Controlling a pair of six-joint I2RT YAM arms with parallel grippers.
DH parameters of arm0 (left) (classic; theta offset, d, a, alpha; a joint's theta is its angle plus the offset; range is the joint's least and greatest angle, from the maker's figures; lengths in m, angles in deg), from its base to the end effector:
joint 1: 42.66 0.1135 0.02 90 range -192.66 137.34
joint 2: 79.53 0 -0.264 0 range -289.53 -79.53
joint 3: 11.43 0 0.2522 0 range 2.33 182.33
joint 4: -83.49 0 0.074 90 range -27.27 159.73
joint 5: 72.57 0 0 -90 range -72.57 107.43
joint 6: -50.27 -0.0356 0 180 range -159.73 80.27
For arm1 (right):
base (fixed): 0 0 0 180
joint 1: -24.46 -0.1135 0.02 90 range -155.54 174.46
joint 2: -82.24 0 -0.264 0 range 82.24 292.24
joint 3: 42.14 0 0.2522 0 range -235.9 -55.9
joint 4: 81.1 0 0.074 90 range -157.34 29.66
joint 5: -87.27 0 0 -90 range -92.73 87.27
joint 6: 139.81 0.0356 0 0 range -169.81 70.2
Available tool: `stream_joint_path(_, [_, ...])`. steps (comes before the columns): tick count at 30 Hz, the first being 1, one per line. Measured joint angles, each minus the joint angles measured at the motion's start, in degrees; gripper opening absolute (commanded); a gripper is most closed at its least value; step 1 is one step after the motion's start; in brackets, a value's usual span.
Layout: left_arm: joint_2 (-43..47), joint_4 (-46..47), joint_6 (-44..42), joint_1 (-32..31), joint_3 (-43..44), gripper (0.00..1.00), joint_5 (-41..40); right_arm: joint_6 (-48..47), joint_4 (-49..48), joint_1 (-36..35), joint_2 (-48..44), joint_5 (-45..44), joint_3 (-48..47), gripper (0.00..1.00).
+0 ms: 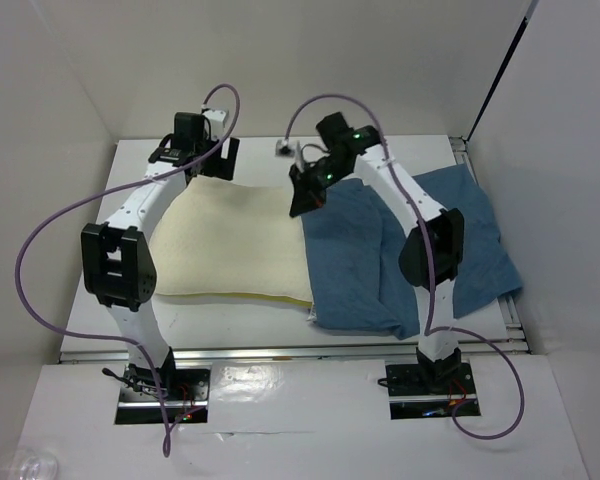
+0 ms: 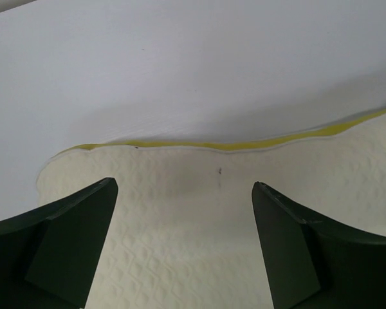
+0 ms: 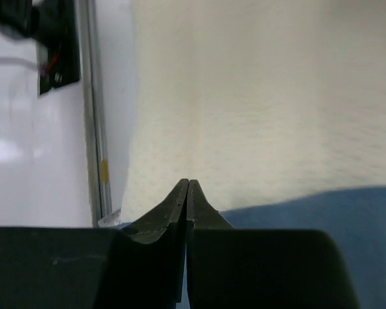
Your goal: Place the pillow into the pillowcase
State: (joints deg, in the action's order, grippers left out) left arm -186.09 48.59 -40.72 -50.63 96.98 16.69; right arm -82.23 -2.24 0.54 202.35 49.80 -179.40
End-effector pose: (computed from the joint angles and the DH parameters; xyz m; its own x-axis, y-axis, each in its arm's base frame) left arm 0.4350 -0.0604 0.3149 -0.5378 0.0927 -0.8379 0.1372 0.9903 0.0215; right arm 0.3896 0.2037 0.3320 -0.3629 -0.5178 -0.7747 -0.9300 0.1493 0.3359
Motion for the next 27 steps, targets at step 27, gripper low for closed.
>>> stream_joint_path(27, [9.90, -7.32, 1.01, 0.33, -3.72, 1.00, 6.08, -4.57, 7.69, -9.25, 26.75, -27.36, -15.65, 0.00])
